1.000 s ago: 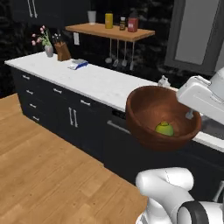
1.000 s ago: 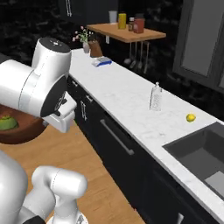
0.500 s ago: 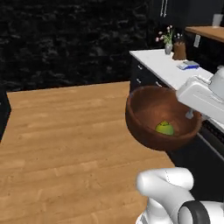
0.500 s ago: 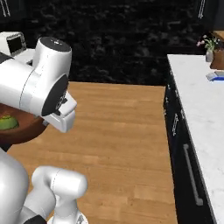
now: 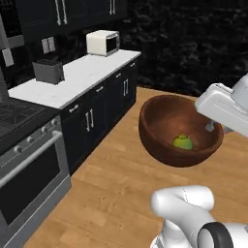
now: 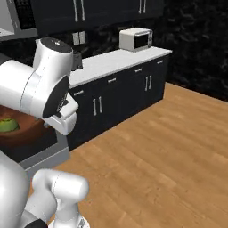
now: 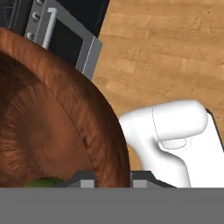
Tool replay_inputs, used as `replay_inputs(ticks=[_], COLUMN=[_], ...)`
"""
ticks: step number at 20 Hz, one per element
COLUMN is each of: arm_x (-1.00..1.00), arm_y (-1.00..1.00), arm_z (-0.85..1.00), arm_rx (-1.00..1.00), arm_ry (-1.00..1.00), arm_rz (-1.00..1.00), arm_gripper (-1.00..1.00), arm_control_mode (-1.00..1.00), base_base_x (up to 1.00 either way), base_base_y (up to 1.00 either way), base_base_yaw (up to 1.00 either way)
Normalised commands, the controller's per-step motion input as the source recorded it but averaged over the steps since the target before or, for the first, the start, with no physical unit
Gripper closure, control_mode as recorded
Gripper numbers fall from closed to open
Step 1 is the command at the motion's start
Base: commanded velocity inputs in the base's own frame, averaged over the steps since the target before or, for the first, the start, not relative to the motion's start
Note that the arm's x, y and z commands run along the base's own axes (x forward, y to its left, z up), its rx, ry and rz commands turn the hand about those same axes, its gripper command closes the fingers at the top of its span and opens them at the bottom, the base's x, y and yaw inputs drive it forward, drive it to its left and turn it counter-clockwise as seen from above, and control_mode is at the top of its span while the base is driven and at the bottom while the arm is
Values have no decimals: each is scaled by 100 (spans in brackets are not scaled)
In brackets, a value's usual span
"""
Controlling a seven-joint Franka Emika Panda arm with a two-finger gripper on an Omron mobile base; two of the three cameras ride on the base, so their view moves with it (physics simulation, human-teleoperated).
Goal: Pick the lime from the sink and place it in the bowl. Then pick the bowl and place it in the microwave. Then close the microwave door and press the start button.
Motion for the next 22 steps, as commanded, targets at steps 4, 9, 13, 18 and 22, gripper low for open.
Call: replay_inputs(ticks=[4, 9, 13, 18, 22], arm_x=[0, 0, 0, 0, 0], arm_y=[0, 0, 0, 0, 0], arm_z=[0, 0, 0, 0, 0], arm_rx=[0, 0, 0, 0, 0], arm_ry=[0, 0, 0, 0, 0], arm_rz=[0, 0, 0, 0, 0], arm_gripper=[100, 100, 100, 100, 100], arm_control_mode=[100, 100, 100, 100, 100], base_base_x=[7, 85, 98, 61, 100], base_base_y=[0, -11, -39, -79, -33], base_base_yaw=[100, 74, 53, 38, 39])
